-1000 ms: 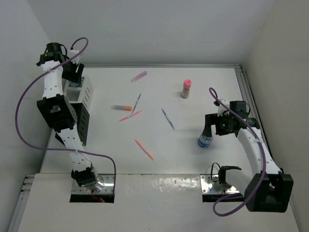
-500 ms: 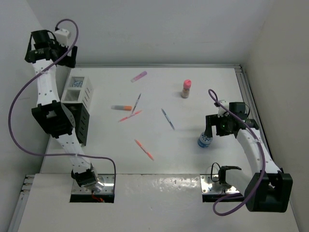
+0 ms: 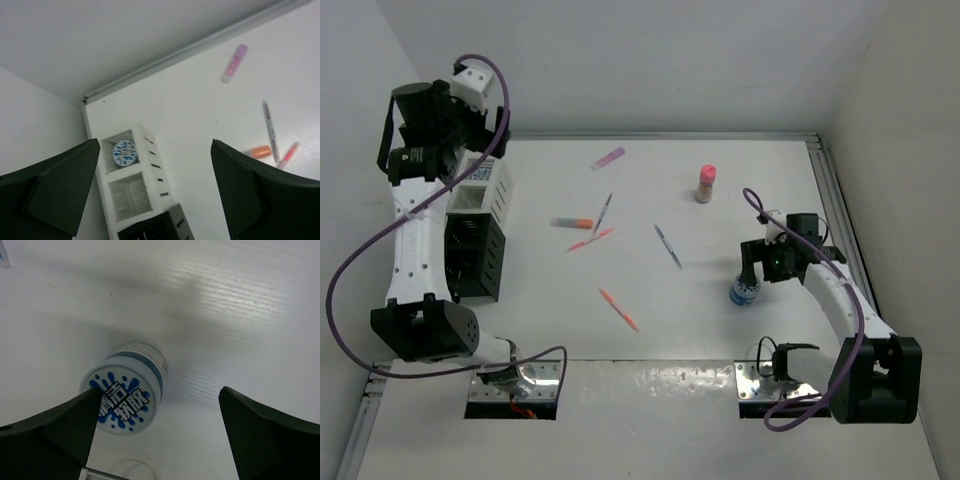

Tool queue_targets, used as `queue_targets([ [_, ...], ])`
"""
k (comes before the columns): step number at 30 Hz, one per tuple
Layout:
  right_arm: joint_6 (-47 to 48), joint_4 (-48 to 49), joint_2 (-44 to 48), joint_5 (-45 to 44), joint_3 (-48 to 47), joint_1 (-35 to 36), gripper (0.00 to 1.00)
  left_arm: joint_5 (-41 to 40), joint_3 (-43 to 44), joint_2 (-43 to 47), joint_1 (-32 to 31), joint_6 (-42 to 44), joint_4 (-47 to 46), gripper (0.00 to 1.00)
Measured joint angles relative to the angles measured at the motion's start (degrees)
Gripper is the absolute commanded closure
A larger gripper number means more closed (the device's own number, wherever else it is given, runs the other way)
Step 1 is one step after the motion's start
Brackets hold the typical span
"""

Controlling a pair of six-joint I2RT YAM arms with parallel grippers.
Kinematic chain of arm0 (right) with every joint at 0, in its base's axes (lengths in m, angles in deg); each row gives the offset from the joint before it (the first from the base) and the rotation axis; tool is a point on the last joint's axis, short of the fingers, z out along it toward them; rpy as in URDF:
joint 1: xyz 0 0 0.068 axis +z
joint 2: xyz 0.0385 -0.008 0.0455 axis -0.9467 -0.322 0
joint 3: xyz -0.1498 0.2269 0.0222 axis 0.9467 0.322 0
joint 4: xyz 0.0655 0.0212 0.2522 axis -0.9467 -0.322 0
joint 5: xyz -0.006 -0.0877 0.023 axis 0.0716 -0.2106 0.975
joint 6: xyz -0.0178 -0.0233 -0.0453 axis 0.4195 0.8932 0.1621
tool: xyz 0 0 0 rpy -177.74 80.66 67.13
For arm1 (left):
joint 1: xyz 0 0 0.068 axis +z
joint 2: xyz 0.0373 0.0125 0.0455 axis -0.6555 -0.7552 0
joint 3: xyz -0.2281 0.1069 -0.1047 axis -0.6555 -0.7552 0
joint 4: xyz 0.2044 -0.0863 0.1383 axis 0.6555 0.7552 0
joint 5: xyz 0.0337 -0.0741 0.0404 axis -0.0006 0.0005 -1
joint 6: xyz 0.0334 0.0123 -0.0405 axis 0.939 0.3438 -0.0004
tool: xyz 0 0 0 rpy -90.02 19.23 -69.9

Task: Sort the stationery into containers
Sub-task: Move the stationery to the center of the board.

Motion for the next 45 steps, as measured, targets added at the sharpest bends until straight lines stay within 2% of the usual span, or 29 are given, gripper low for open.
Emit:
queue_targets([
  [7, 0.0, 2.6, -3.67, 1.16, -1.62, 4.96, 0.01, -0.68, -9.64, 3.96, -3.56, 0.66, 0.79, 0.0],
  [19, 0.72, -1.09, -8.37, -1.88, -2.78, 9.05, 0.02, -2.16, -12.24, 6.47, -4.02, 0.68, 0.59, 0.0],
  [21, 0.92, -1.27, -8.24, -2.12, -2.78, 9.05, 0.06, -2.23, -12.68, 6.64, -4.02, 0.68, 0.46, 0.0],
  [23, 1.09, -1.46, -8.09, -2.45, -2.78, 9.16, 0.18, -2.25, -13.0, 6.67, -4.02, 0.68, 0.37, 0.0],
  [31, 0.85, -2.08, -8.26, -1.01, -3.63, 7.43, 0.28, -2.71, -13.29, 6.73, -4.02, 0.7, 0.11, 0.0],
  [33, 0.66, -2.71, -9.31, 0.35, -4.44, 5.9, 0.33, -2.84, -13.29, 6.73, -4.02, 0.76, 0.02, 0.0],
  [40, -1.07, -6.71, -16.65, 7.1, -9.68, -1.44, 0.44, -3.15, -13.29, 6.75, -4.02, 0.87, 0.0, 0.0],
  [45, -1.81, -8.72, -18.69, 12.11, -10.34, -6.16, 0.52, -3.32, -13.44, 6.73, -4.02, 0.85, -0.39, 0.0],
])
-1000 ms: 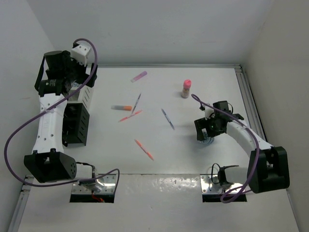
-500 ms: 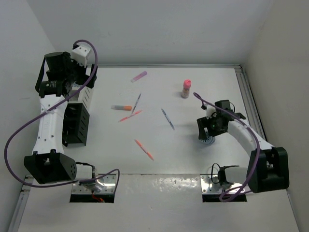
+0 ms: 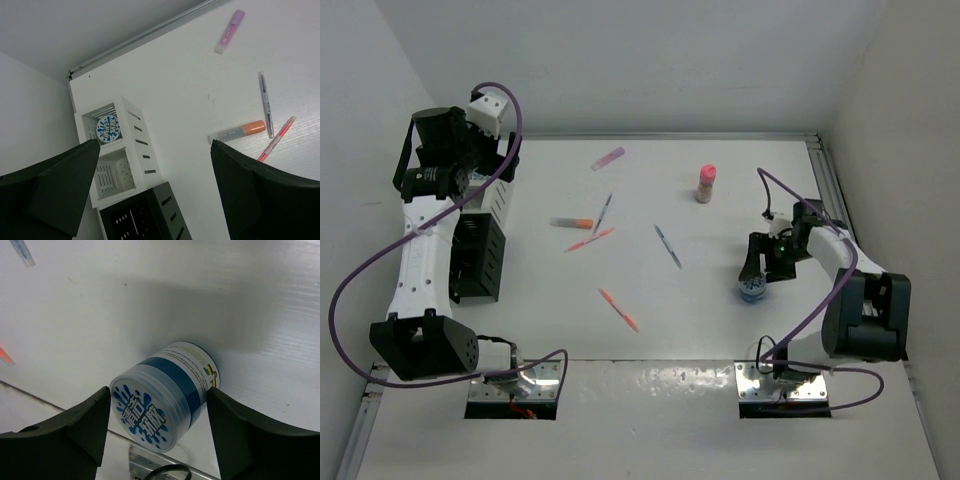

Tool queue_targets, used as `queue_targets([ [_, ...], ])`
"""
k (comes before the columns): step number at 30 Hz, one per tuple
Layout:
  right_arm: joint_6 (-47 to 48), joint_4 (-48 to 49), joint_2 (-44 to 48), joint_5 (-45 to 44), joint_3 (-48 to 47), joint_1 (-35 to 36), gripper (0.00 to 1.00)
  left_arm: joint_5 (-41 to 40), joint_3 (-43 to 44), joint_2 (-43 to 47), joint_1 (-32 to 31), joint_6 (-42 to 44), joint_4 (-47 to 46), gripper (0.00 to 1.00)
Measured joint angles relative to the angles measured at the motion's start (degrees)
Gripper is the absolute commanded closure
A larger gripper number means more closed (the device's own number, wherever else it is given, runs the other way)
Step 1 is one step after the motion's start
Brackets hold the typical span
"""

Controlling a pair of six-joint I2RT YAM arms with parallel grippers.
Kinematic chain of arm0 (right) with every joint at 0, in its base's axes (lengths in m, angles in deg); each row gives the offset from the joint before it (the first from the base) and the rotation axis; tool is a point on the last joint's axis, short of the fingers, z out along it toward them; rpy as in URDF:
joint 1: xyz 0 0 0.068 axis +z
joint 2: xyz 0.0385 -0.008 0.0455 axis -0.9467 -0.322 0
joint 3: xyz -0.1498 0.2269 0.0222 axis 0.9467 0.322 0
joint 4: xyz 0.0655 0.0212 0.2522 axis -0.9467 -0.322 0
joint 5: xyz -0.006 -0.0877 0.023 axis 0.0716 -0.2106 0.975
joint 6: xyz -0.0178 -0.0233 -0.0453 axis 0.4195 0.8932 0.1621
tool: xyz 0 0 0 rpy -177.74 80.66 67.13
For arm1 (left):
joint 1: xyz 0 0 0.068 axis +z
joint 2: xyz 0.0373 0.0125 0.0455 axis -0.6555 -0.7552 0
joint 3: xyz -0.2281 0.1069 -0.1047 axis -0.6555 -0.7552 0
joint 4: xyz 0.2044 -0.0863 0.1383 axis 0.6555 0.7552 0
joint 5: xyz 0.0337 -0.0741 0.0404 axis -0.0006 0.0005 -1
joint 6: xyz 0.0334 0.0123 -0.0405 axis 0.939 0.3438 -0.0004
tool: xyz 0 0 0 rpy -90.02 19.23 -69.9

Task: Sort the stationery into containers
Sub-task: Move the stationery to the center of the board.

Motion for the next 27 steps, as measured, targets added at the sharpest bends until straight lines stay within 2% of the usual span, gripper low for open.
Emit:
queue_targets([
  [6, -3.28, -0.59, -2.67, 6.14, 0.22, -0.2, 0.54, -0.2, -0.33, 0.02, -0.26, -0.24, -0.5, 0.0],
  [11, -7.72, 1.33, -3.13, 10.03, 1.4, 2.4, 0.54, -0.13, -0.42, 0.02, -0.76, -0.26, -1.01, 0.0],
  [22, -15.43, 6.91, -6.84, 15.3, 1.46, 20.04, 0.52, 1.2, -3.87, 0.52, -4.2, -0.44, -1.29, 0.0],
  [23, -16.09, 7.15, -7.34, 15.5, 1.2, 21.84, 0.51, 1.7, -4.2, 0.59, -4.74, -0.42, -1.25, 0.0],
  [27, -18.25, 7.96, -9.38, 15.26, -0.92, 27.98, 0.34, 6.23, -5.29, 0.83, -6.97, -0.11, 0.28, 0.01],
])
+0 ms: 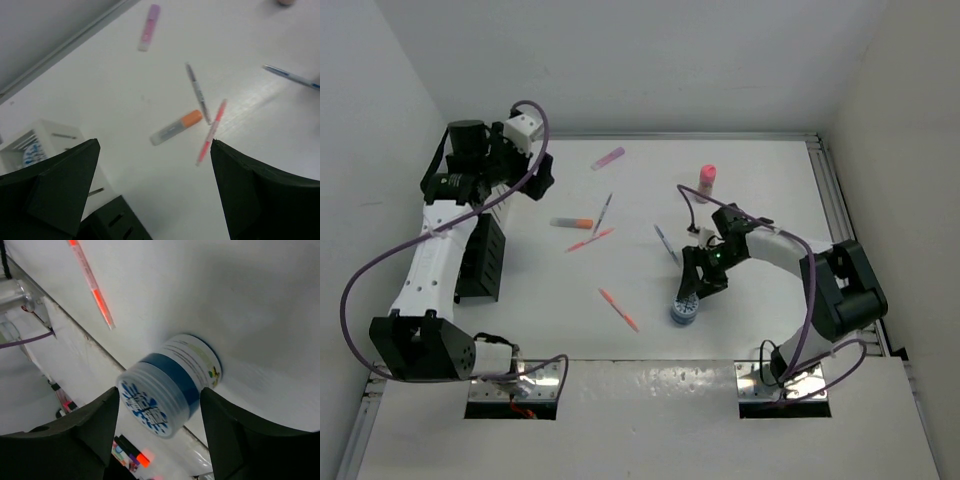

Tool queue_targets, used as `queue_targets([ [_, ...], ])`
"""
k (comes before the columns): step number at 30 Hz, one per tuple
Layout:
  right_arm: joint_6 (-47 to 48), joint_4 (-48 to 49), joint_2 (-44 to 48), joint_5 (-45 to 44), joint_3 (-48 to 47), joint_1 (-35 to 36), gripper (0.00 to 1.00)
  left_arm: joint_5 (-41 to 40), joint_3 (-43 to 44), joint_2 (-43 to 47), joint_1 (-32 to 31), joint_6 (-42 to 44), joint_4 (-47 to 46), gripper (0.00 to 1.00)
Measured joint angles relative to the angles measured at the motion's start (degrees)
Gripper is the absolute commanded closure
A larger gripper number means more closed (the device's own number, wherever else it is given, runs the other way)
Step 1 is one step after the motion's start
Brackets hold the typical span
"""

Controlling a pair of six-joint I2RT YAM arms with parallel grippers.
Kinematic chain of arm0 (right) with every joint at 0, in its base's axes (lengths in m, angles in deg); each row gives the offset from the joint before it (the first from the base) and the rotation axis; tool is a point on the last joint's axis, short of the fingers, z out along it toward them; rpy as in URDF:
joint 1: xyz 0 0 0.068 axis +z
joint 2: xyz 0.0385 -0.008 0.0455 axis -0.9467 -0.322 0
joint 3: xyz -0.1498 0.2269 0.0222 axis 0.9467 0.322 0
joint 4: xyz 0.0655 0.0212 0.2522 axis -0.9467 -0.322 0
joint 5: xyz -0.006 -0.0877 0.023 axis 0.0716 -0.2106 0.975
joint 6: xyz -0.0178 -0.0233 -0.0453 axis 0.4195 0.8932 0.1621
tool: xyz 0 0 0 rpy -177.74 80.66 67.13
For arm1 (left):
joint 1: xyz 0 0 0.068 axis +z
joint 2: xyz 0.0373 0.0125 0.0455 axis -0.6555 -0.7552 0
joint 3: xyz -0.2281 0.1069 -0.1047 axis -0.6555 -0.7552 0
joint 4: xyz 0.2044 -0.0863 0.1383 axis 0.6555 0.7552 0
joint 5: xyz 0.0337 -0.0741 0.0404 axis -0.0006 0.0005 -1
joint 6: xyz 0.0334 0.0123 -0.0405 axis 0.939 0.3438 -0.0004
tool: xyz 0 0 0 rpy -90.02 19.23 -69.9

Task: Sort the stationery into containers
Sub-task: Move the stationery to the center of the board, then pick up the stationery from the center of the board.

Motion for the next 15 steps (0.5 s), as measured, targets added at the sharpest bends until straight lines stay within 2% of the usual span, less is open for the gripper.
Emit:
queue_targets([
  [3, -1.07, -0.04, 0.02, -0.22, -2.6, 1.62, 0.26, 4.46, -1.07, 0.22, -3.3, 1.14, 2.16, 0.01],
  [6, -1.38, -1.16, 2.08, -0.57, -5.68, -0.98, 0.22, 8.0, -3.1, 0.74, -9.05, 2.25, 3.61, 0.03],
  [11, 0.63, -5.31, 10.56, -1.07, -10.67, -11.56, 0.2, 10.1, -8.35, 1.4, -22.62, 3.45, 4.26, 0.05],
  [15, 3.54, -8.81, 19.17, -3.63, -11.17, -20.68, 0.2, 9.07, -11.65, 0.48, -31.85, 4.44, 5.16, 0.06],
])
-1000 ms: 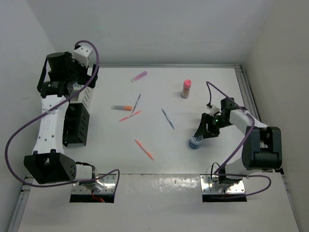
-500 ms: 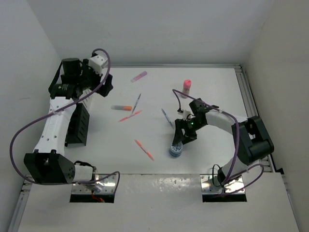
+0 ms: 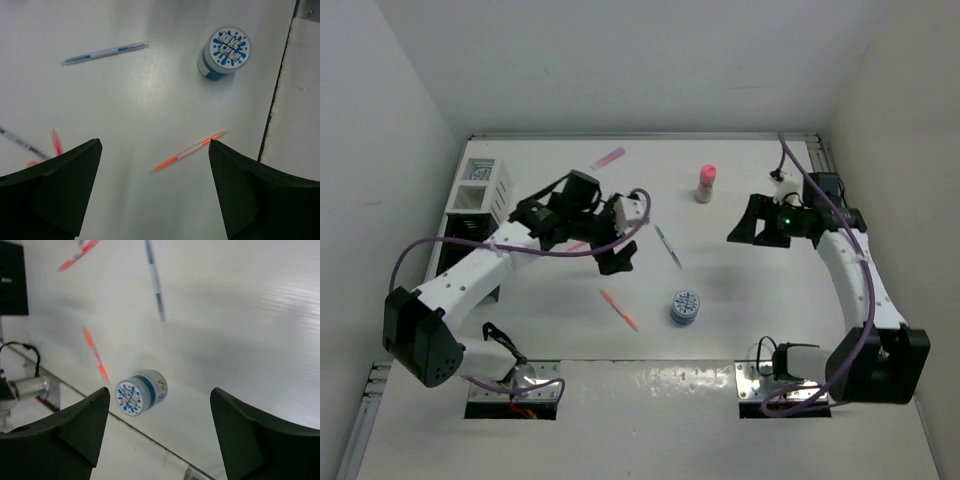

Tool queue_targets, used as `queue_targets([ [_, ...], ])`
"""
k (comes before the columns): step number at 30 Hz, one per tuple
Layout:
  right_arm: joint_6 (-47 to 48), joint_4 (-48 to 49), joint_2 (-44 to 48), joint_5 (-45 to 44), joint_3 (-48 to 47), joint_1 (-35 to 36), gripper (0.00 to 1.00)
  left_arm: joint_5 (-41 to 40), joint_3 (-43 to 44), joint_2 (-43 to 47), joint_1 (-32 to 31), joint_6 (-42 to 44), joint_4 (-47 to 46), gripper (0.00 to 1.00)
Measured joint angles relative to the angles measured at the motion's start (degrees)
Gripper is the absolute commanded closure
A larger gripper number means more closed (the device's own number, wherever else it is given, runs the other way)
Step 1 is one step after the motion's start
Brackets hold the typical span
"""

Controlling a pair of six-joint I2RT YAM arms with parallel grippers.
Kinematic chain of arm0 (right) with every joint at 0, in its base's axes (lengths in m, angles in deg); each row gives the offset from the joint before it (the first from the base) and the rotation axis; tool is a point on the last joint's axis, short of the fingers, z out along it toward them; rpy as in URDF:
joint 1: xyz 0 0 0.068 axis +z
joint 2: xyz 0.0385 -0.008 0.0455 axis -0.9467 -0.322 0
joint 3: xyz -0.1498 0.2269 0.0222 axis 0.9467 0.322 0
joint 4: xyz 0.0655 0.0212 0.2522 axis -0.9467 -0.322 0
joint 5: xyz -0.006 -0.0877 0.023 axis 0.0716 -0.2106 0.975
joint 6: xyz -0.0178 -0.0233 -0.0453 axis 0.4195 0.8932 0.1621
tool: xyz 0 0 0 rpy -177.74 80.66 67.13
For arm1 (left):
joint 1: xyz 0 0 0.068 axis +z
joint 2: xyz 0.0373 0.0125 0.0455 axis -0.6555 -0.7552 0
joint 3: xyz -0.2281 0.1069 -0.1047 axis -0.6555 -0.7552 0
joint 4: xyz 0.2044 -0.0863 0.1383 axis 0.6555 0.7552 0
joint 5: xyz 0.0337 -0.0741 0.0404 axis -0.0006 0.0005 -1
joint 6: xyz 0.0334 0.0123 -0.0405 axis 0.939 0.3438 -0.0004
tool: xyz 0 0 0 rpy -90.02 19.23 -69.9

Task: Sort the stationery into containers
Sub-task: Pick up the stationery from the center of the board.

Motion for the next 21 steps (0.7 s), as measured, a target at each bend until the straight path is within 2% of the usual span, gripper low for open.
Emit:
queue_targets([
  [5, 3.48, -3.48, 6.64, -2.47, 4.09, -8.46, 0.2, -5.79, 1.07, -6.73, -11.13, 0.68, 0.28, 0.06],
  [9, 5.33, -7.19, 7.23, -2.08, 7.28, -13.75, 0.2, -8.7, 10.27, -18.38, -18.69, 0.83, 4.83, 0.06],
  [12, 6.25, -9.01, 7.23, -1.75, 8.04, -16.24, 0.2, -10.4, 14.4, -24.24, -22.16, 0.35, 4.81, 0.04],
  [21, 8.83, -11.58, 7.28, -0.28, 7.89, -18.6, 0.2, -13.66, 19.19, -32.13, -28.89, -0.83, 6.14, 0.01],
])
